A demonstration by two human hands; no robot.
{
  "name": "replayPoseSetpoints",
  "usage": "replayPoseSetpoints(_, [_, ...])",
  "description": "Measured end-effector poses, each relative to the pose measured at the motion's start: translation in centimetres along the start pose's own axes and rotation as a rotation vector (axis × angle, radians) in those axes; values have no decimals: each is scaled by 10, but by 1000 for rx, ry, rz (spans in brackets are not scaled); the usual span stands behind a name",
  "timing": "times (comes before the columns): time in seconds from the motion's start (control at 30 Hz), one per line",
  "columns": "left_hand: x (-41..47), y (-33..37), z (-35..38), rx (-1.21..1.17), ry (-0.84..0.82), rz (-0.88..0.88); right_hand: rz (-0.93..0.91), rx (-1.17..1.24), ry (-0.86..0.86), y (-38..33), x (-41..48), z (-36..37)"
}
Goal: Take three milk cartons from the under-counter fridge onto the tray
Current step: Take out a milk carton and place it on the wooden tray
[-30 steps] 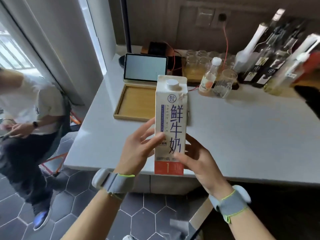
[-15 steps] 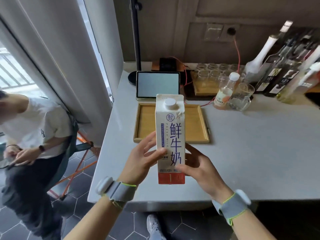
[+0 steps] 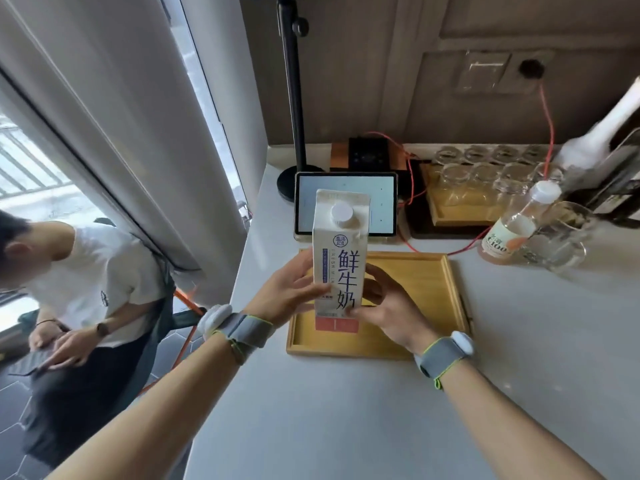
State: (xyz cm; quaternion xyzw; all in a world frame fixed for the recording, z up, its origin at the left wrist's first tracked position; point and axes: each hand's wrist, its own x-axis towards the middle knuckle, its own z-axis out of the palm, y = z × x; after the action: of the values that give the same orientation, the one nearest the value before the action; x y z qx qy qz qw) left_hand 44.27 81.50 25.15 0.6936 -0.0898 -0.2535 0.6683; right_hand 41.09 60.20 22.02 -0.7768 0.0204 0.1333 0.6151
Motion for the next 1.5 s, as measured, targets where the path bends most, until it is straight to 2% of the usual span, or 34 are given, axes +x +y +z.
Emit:
replayPoseSetpoints(0.17, [42,6,-24,5,24,-38,-21,-43,-1,0,55,-8])
replayPoseSetpoints(0.43, [62,2,-45,-33,84,-40,-44,-87,-15,5,98,-1])
replayPoseSetpoints(0.93, [65,-14,-41,-34,171,-70,-33,-189,-41,19,109,4])
replayPoseSetpoints(1.2, [61,-17,-38,22,186,-59,-31,-159,-58,23,109,4])
replayPoseSetpoints(1.5, [48,-19,-25,-8,225,-27,-14,-226,16,22,100,5])
